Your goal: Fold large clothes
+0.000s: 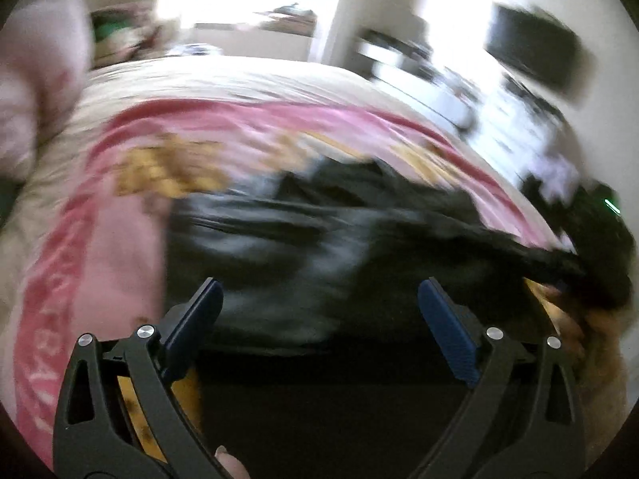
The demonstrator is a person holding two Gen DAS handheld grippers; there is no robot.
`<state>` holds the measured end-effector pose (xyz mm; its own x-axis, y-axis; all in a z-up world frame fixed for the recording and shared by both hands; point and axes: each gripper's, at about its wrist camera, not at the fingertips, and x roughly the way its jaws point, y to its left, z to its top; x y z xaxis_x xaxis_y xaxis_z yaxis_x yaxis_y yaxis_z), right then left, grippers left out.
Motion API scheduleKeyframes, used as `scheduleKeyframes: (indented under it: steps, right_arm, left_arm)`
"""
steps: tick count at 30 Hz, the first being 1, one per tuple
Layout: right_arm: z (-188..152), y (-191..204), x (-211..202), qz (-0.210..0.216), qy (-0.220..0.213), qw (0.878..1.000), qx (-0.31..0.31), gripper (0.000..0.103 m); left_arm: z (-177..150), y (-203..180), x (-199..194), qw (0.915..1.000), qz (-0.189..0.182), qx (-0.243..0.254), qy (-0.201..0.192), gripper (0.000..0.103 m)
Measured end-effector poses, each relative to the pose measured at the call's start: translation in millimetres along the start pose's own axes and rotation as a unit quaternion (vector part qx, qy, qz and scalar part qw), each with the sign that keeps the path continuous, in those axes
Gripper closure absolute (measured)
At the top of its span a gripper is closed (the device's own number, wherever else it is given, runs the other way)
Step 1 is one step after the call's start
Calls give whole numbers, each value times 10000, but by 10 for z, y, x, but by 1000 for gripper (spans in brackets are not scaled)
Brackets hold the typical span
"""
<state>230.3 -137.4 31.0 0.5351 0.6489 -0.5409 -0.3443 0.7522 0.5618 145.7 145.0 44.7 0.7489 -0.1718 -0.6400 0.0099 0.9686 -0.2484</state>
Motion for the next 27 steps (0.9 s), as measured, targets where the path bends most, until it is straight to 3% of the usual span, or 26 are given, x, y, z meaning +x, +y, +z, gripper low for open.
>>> scheduleKeyframes:
  steps: [4,9,12,18,20,27]
  right_arm:
    - [330,338,-130,-99,-252,9955,-912,92]
    - [709,634,-478,-271,-776,9808,-1768,92]
    - [836,596,-670,-451,-1028,9731,-2012,92]
    - [716,170,-641,-762,-798,9745,-1955,92]
    - [656,77,-594,-819,-726,9755,-1907,92]
    - [485,-155,-478,-945,-634,9774,-1781,92]
  left_arm:
    - [186,416,-6,9973,358,-599,-245,10]
    - [275,682,27,9915,508,-1113,-451,10]
    - [293,693,123,9903,549,-1158,-528,10]
    - [284,539,417,9937,355,-990,-385,10]
    - [253,457,505,9954,342,-847,-288,16]
    - [208,327,754,9981,243,-564,21,57]
